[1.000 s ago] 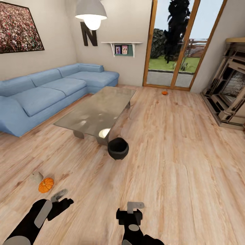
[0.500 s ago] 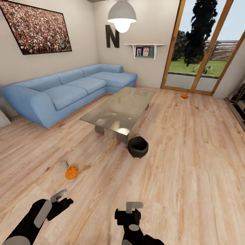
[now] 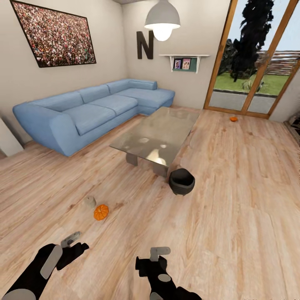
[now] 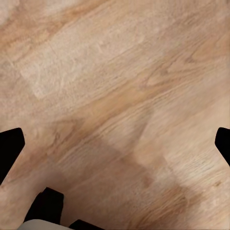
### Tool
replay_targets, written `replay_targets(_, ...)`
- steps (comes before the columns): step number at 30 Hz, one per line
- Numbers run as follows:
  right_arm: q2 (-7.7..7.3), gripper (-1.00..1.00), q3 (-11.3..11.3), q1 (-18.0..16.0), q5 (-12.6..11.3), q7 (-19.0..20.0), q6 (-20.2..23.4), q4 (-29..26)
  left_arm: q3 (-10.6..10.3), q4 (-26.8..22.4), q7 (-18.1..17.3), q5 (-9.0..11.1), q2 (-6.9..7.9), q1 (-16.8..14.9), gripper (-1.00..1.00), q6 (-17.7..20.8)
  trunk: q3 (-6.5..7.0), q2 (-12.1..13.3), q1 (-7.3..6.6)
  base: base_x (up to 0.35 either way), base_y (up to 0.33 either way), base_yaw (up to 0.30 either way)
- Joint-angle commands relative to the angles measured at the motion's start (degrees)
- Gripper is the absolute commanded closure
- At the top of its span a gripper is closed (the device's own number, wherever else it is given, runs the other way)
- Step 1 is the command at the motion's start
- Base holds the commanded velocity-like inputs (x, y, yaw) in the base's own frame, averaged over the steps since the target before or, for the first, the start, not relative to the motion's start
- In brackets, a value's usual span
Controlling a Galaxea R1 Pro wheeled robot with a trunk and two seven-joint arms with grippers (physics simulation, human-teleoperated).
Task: Place each of the two pumpkins and all three candles from the living room inside a cabinet in the living room (use any cabinet), then make sure every cabinet is closed, and position the cauldron so it is next to a table in the living room.
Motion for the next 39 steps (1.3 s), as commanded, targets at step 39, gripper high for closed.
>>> replay_targets(39, -0.40, -1.00, 0.37, -0.08, 0.47, 0.45, -2.09, 0.28, 0.22, 0.01, 0.34, 0.56, 0.21, 0.00, -1.00, 0.23, -0.14, -0.03, 0.01, 0.104, 0.317, -0.129)
